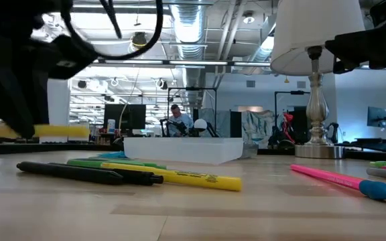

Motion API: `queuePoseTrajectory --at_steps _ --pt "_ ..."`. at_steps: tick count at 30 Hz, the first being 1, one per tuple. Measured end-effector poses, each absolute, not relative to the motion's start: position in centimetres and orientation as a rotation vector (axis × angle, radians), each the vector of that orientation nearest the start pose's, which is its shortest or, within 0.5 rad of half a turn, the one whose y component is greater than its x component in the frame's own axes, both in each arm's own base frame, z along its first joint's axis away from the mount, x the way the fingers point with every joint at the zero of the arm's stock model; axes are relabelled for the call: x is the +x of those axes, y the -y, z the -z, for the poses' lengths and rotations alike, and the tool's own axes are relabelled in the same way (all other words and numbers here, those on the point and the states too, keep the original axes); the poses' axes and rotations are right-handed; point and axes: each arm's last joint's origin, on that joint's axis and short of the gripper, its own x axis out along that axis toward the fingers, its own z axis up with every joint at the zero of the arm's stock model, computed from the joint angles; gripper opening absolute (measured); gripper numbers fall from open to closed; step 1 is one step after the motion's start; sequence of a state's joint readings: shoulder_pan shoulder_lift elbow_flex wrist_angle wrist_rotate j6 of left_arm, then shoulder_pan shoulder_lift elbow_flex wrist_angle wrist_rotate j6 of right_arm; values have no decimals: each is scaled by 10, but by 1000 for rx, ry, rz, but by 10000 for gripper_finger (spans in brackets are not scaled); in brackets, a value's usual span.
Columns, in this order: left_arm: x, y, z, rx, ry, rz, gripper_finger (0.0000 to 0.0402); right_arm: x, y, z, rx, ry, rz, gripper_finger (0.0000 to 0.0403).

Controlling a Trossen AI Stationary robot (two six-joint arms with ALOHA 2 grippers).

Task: Pick & place school supplies into a supply box
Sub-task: Put the left yellow pen into the gray supply box

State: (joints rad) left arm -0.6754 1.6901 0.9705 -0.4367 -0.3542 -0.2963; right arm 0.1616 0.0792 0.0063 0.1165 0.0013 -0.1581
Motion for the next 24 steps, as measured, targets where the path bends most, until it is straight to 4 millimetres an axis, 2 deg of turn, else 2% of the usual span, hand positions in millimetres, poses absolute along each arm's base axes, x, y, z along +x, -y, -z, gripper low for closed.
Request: queuePoseTrajectory --at_steps 4,8,14,20,24 --pt "260 188 -174 417 -949 82 20 101 -16 -171 -154 56 -156 92" --pt "270 174 -179 599 -883 -56 23 101 -16 -171 -154 56 -156 92" --pt "295 132 -183 745 -895 -202 23 101 -16 -171 -155 56 -156 92" --pt "327 83 -190 745 -855 -223 26 101 -16 -171 -163 57 -156 92" --pt "339 50 -193 704 -845 -197 28 101 -16 -171 -182 58 -156 92"
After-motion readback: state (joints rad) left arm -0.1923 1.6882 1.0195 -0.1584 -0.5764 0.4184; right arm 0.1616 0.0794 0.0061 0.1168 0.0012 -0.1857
